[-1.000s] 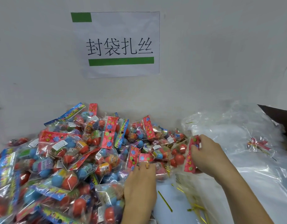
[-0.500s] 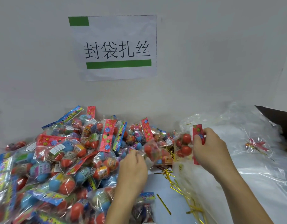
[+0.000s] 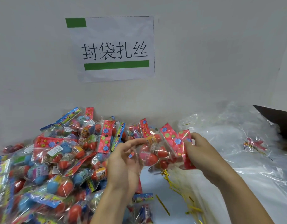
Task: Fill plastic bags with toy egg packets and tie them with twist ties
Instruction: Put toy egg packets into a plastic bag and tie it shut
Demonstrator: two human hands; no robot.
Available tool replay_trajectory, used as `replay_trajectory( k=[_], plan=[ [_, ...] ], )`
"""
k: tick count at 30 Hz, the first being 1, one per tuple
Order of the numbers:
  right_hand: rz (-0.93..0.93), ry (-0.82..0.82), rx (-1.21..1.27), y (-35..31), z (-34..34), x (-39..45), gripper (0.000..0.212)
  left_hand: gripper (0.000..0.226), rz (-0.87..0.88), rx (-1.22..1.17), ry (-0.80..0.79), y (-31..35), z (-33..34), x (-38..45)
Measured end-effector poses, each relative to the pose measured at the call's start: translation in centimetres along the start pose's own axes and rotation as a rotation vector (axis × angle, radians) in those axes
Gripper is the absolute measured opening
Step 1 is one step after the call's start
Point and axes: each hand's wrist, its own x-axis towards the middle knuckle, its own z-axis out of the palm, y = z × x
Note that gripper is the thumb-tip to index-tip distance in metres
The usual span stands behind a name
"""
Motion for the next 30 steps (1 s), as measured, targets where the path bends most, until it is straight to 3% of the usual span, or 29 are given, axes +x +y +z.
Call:
replay_trajectory(
  k=[4,9,11,20,26,30],
  plan=[
    [0.018,-0.119,0.117,-0.3,0.0,-0.3,0.017,0.021,0.059,0.173,-0.015,-0.2,0.0,0.1],
    [-0.019,-0.174,0.185,-0.6,0.0,-0.4,0.021,0.068,0.126,0.173,-0.001,-0.5,-0.2,0.3],
    [-0.026,-0.198,0.216,-0.6,0.0,-0.5,0.021,0.075,0.135,0.18,-0.024,-0.5,-0.1,0.4],
    [-0.037,-0.316,0.416,-0.9,0.4,-0.7,0.025,0.049,0.06,0.139,-0.113,-0.8,-0.2,0.4],
    [-0.002,-0.523,0.454,-1.3,0.9,-0.9,0.061,0.054,0.124,0.212,-0.094,-0.8,-0.8,0.8],
    [-0.091,-0.407,0.339,-0.9,1.7,-1.0,0.061,0.055,0.189,0.284,-0.112,-0.8,-0.8,0.6]
  ],
)
